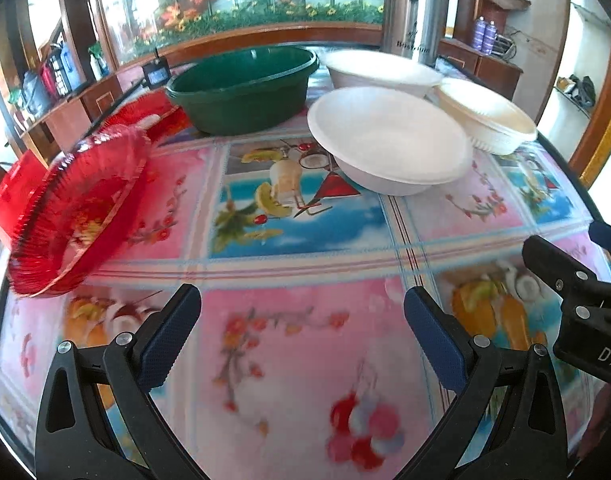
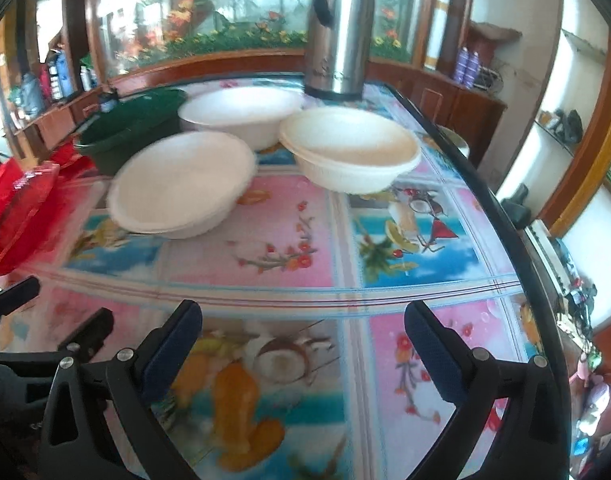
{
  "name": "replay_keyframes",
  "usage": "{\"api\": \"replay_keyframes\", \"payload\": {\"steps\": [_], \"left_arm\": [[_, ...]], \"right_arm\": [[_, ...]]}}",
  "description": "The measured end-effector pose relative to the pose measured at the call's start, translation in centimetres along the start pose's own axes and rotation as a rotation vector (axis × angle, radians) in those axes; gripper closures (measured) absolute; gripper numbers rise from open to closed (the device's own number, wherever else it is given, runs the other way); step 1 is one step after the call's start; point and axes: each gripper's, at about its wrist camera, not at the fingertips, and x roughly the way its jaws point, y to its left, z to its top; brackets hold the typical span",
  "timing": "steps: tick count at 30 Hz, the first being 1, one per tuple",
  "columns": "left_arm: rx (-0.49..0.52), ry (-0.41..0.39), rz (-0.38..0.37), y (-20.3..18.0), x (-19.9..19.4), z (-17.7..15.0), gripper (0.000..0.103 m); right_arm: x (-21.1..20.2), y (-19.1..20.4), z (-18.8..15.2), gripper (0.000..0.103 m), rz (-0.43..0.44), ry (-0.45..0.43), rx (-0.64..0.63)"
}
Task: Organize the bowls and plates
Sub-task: 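Move the left tool toward the large red 'THE WEDDING' plate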
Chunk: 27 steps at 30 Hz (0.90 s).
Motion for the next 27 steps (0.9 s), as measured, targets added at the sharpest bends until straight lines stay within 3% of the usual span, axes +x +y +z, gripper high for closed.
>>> {"api": "replay_keyframes", "payload": {"steps": [11, 14, 20, 24, 27], "left_arm": [[-0.018, -0.071, 0.051, 7.7, -5.9, -0.3, 0.001], [-0.059, -0.065, 0.053, 10.7, -6.0, 0.2, 0.001], [-0.167, -0.048, 0.152, 17.6, -4.5, 1.5, 0.001], [-0.231, -0.052, 0.186, 21.7, -3.2, 2.2, 0.0], [-0.278, -0.043, 0.18, 24.3, -1.9, 2.7, 0.0]], "right_arm": [[-4.0, 8.7, 2.1, 0.002, 0.249, -0.055, -0.152], [-4.2, 11.6, 3.2, 0.002, 0.325, -0.057, -0.188], [-2.7, 17.1, 5.8, 0.003, 0.413, -0.035, -0.249], [-0.7, 20.2, 6.7, 0.02, 0.452, 0.007, -0.283], [1.1, 21.6, 7.4, 0.022, 0.501, 0.058, -0.268]]}}
